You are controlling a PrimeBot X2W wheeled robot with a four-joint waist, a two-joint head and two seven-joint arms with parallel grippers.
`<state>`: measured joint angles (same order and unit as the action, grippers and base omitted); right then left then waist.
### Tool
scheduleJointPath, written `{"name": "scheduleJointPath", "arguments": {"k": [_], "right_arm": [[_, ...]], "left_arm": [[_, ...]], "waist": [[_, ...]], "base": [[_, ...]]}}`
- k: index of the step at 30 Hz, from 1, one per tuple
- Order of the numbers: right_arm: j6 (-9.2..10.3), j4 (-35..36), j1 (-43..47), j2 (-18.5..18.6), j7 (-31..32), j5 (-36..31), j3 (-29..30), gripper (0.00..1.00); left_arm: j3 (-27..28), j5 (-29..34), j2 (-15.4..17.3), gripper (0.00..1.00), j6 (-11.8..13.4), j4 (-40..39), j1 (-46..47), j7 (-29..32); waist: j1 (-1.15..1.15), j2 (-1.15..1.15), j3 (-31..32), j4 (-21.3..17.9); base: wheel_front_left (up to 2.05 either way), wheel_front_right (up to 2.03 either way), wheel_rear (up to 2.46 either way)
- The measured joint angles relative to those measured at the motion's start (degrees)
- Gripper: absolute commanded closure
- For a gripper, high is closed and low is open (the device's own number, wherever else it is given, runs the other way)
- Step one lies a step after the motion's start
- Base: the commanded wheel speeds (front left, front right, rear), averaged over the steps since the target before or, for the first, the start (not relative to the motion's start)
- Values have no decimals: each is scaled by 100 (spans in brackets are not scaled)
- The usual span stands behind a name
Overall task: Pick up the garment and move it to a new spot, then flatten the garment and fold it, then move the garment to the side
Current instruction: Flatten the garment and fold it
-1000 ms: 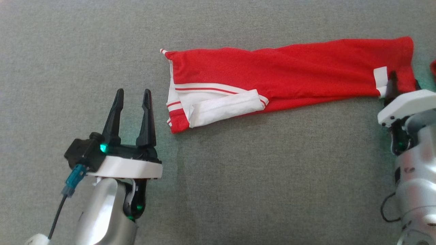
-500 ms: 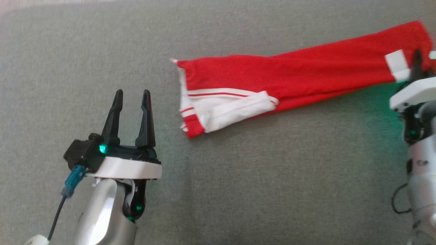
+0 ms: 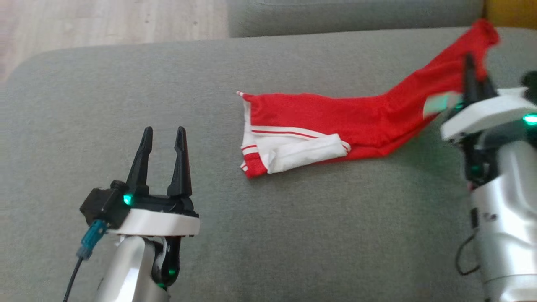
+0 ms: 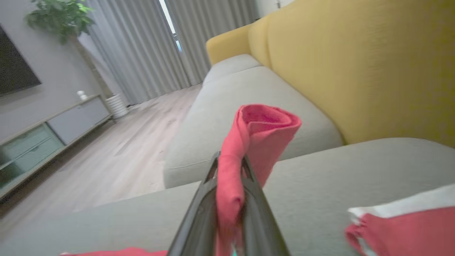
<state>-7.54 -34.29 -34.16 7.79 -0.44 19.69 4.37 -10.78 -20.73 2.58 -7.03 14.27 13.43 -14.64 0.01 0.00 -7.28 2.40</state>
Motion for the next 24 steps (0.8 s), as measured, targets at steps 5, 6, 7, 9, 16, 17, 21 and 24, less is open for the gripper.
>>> {"name": "scheduleJointPath", "arguments": {"k": [5,6,7,9,16,17,21,24], "right_arm": [[0,336,205,-313,211,192,-604,100],[0,353,227,-350,236,231,-720,100],[0,367,236,-367,267,276,-866,100],[0,370,239,-378,280,348,-1139,100],[0,-125,248,-399,92,955,-2247,100],[0,-257,248,-398,43,1028,-2349,100],[0,-896,229,-397,-193,1293,-2794,100],[0,-1269,176,-397,-292,1426,-3039,100]], "left_arm": [[0,-85,0,0,5,-14,-123,0],[-4,-90,1,0,5,-12,-160,0],[-8,-90,1,0,7,-11,-192,0],[-20,-91,2,0,31,1,-219,0],[-80,-98,2,0,49,32,-218,0],[-100,-98,2,0,49,36,-218,0],[-233,-158,2,0,53,58,-218,0],[-255,-175,3,0,55,77,-218,0]], "waist": [[0,0,157,288],[0,0,178,354],[0,0,199,426],[0,0,232,571],[-1,0,282,1142],[-1,0,277,1224],[-1,0,227,1593],[-1,0,177,1769]], "base": [[0,0,0],[0,0,0],[0,0,0],[0,0,0],[0,0,0],[0,0,0],[0,0,0],[0,0,0]]}}
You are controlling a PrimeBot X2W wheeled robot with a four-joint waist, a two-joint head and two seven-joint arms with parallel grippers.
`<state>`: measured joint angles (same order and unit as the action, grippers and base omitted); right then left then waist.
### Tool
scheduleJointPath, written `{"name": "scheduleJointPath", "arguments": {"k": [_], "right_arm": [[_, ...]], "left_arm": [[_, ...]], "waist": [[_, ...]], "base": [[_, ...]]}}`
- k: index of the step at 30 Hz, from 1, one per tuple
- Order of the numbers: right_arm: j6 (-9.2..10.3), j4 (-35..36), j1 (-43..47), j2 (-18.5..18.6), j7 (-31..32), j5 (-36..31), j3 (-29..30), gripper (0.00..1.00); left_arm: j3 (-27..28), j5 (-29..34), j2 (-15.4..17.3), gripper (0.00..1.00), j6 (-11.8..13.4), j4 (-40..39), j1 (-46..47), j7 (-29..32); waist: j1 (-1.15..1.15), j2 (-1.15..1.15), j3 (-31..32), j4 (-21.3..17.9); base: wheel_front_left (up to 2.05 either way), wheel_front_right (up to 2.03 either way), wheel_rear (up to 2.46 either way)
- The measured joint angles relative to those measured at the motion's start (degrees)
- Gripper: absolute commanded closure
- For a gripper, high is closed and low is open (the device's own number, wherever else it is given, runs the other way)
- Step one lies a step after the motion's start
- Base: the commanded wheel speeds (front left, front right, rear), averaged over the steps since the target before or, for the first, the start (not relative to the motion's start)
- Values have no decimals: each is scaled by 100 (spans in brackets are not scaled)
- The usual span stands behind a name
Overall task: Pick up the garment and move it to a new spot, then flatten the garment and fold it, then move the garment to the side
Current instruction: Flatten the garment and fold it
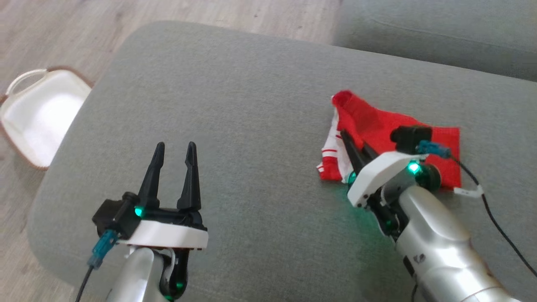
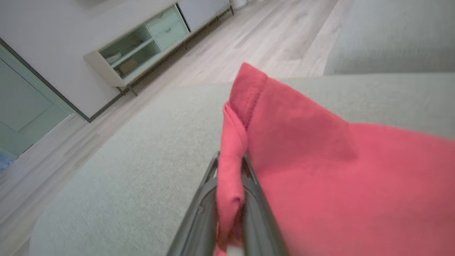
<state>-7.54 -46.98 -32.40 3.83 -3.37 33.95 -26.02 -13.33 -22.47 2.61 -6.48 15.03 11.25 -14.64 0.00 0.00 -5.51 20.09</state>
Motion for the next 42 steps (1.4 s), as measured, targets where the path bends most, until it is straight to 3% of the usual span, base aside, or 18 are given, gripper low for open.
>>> {"name": "scheduleJointPath", "arguments": {"k": [1,2,3,11,16,21,26,29,34,42], "right_arm": [[0,-116,-10,0,-19,44,-85,100],[0,-198,-9,0,-65,109,-196,20],[0,-227,-9,7,-76,229,-341,0],[0,158,-224,4,-505,971,-1411,0],[0,266,-676,-1,-950,940,-1419,0],[0,260,-954,131,-1083,-308,-673,0],[0,1090,-608,549,-1106,-1548,768,0],[0,1564,52,583,-1128,-2119,1378,0],[0,2349,1272,292,-1127,-2762,2209,0],[0,2960,2160,-27,-1127,-2987,2715,0]], "left_arm": [[-8,-12,0,0,0,0,0,0],[-9,-24,0,0,0,4,0,0],[-15,-25,0,0,0,10,0,0],[15,-24,0,0,45,25,-1,0],[88,-22,0,0,44,-105,1,0],[291,26,0,0,44,-345,7,-7],[406,44,-1,0,43,-511,17,-7],[410,97,-2,0,42,-566,19,-7],[463,243,-2,0,41,-613,10,-7],[581,438,0,0,-9,-554,-246,-7]], "waist": [[0,0,-18,45],[0,0,-36,84],[0,0,-49,115],[0,0,-29,-64],[0,0,7,-445],[0,0,36,-914],[0,0,63,-1346],[0,0,90,-1543],[0,0,159,-1809],[0,0,206,-1945]], "base": [[0,0,0],[0,0,0],[0,0,0],[0,0,0],[0,0,0],[0,0,0],[0,0,0],[0,0,0],[0,0,0],[0,0,0]]}}
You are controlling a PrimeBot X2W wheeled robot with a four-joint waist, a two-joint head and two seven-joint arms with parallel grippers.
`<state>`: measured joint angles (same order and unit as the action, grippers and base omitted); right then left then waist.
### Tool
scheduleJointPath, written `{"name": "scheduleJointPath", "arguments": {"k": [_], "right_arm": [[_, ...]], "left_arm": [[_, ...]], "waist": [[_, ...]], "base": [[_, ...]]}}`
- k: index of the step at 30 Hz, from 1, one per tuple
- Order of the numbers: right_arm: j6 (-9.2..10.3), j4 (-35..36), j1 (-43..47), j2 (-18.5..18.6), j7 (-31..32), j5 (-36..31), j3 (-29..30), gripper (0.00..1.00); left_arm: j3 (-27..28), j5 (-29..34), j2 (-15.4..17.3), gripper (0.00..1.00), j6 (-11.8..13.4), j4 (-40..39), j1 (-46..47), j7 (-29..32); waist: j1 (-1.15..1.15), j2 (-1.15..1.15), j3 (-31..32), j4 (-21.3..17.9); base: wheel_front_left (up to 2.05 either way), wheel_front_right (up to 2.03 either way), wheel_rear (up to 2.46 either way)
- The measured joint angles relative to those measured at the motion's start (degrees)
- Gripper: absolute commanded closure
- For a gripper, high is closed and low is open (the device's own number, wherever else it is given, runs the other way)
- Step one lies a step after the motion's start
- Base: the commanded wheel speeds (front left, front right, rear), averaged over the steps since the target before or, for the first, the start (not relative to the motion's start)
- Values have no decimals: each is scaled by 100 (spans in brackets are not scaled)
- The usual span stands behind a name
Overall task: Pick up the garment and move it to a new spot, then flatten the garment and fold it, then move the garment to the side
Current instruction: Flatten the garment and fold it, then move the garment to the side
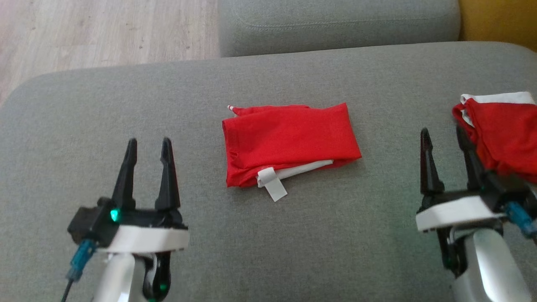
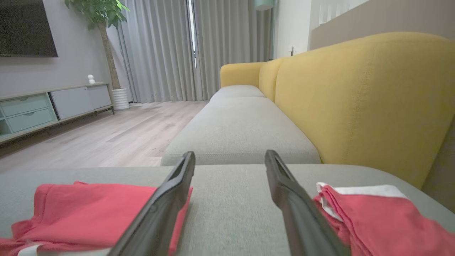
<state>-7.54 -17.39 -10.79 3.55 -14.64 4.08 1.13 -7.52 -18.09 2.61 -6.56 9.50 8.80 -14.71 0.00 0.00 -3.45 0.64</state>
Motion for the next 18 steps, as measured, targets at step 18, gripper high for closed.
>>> {"name": "scheduleJointPath", "arguments": {"k": [18], "right_arm": [[0,-396,-278,-73,234,146,-38,0]], "left_arm": [[-171,-2,0,0,-7,44,-12,0]], "waist": [[0,0,-246,275]], "base": [[0,0,0]]}}
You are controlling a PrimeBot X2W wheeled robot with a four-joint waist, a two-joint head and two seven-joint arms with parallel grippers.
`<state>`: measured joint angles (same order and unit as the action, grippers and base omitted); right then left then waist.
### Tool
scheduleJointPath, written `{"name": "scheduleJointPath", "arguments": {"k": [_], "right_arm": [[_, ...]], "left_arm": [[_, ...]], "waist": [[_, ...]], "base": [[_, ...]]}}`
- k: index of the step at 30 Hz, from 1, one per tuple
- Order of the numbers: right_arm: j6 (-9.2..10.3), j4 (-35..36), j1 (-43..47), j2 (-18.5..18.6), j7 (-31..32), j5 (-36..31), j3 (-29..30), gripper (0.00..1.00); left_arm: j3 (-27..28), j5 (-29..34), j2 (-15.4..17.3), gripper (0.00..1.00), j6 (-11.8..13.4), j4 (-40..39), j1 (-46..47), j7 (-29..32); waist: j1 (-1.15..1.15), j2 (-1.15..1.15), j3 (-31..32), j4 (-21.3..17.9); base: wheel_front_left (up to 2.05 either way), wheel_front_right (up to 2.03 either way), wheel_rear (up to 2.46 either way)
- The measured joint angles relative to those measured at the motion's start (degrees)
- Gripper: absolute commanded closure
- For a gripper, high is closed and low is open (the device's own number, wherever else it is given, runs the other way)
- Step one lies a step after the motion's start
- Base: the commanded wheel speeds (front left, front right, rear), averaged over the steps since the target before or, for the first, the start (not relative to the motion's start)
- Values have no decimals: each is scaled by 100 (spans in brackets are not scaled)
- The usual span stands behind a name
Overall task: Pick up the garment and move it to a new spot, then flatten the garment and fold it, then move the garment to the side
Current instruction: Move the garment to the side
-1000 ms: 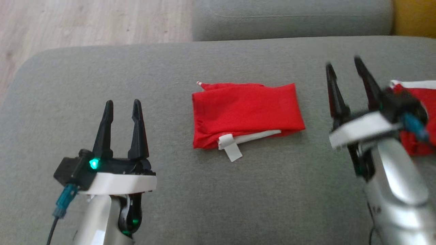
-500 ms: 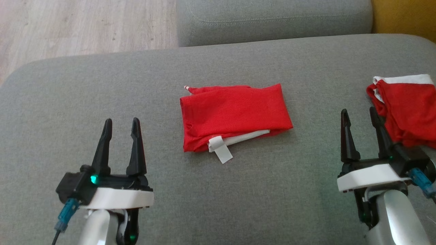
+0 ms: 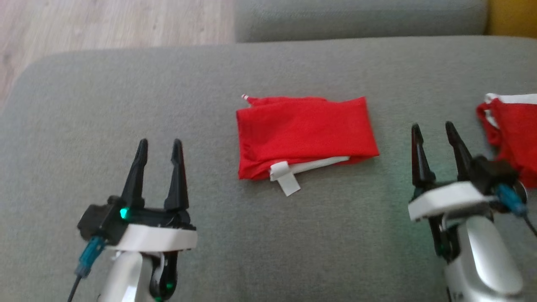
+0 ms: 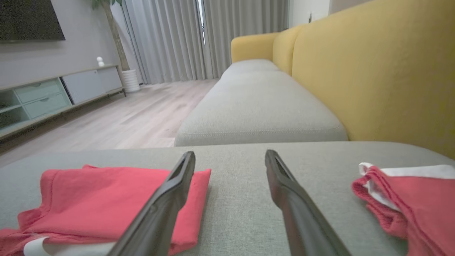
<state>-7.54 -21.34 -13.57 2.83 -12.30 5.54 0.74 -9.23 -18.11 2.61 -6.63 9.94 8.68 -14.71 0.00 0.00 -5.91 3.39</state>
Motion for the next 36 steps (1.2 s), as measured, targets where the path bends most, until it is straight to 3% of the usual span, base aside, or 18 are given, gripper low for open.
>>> {"name": "scheduleJointPath", "arguments": {"k": [10,18,19,20,21,28,36], "right_arm": [[0,-1703,-1140,5,896,591,-5,0],[0,-2809,-1785,63,1029,624,-231,0],[0,-2897,-1866,99,1026,598,-290,6],[0,-2964,-1937,127,993,546,-347,60],[0,-3029,-2001,138,911,486,-417,100],[0,-3196,-2116,121,179,-382,-712,100],[0,-2599,-2245,377,-90,-946,-938,100]], "left_arm": [[-322,-130,-2,0,-1,73,397,0],[-423,-209,-4,0,4,107,539,0],[-425,-210,-4,0,8,108,540,0],[-425,-219,-5,0,8,108,540,0],[-423,-227,-5,0,9,108,540,0],[-420,-218,-5,0,15,97,542,0],[-684,-215,-5,0,16,25,631,0]], "waist": [[-1,0,-515,570],[0,0,-769,945],[0,0,-789,962],[-1,0,-802,970],[-1,0,-807,967],[-1,0,-737,700],[0,0,-601,165]], "base": [[0,0,0],[0,0,0],[0,0,0],[0,0,0],[0,0,0],[0,0,0],[0,0,0]]}}
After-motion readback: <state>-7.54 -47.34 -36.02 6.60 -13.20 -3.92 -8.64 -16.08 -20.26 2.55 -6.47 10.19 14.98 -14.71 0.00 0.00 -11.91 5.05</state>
